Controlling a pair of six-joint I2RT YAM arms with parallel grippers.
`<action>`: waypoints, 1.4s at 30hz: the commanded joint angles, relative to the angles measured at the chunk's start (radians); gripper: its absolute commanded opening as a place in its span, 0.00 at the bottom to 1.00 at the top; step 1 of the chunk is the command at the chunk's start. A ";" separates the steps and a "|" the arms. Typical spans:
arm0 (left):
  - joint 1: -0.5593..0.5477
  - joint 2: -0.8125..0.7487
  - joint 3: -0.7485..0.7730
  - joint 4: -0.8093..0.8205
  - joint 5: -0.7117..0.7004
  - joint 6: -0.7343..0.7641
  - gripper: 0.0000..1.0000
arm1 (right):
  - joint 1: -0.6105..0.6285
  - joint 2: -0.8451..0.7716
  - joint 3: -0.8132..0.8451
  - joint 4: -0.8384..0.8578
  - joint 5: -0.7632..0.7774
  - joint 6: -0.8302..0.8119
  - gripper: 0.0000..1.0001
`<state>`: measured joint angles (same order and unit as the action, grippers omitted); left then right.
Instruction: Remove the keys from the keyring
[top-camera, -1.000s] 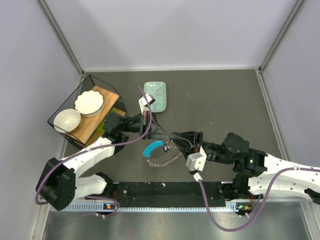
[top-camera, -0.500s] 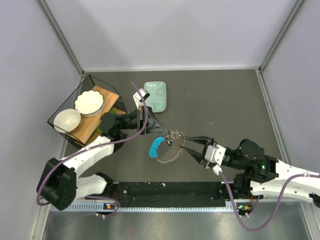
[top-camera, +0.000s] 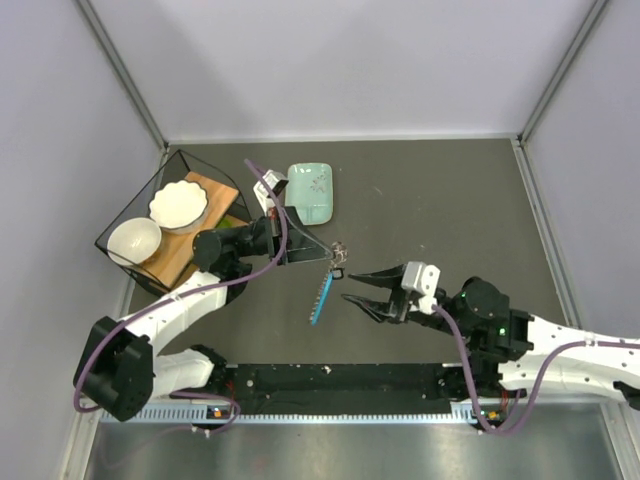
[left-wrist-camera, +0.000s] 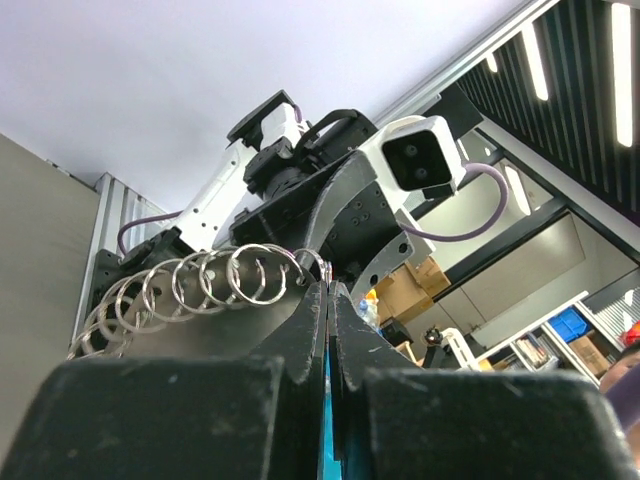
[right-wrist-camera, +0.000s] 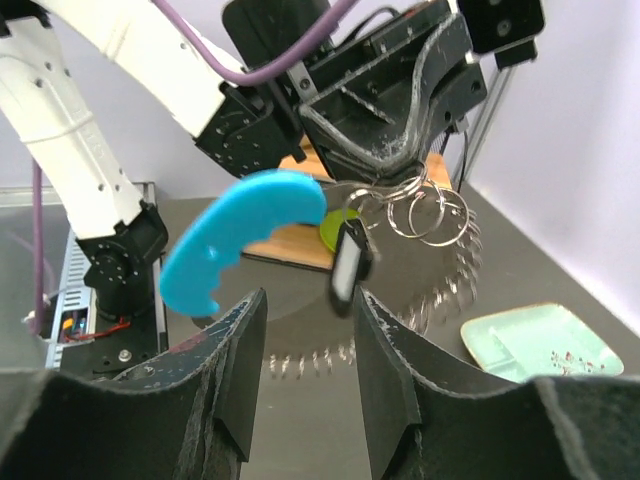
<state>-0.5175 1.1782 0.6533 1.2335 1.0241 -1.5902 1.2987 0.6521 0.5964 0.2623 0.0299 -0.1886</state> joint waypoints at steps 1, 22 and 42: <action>0.004 -0.003 0.039 0.214 -0.035 -0.057 0.00 | 0.016 0.053 0.029 0.115 0.074 0.060 0.41; 0.004 0.072 0.034 0.434 -0.053 -0.094 0.00 | 0.016 0.169 0.071 0.201 0.140 0.038 0.48; 0.005 -0.040 -0.003 0.258 -0.071 0.127 0.00 | 0.016 0.211 0.049 0.296 0.176 0.035 0.00</action>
<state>-0.5175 1.1847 0.6487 1.2804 0.9920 -1.5391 1.2999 0.8673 0.6117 0.5003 0.1967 -0.1509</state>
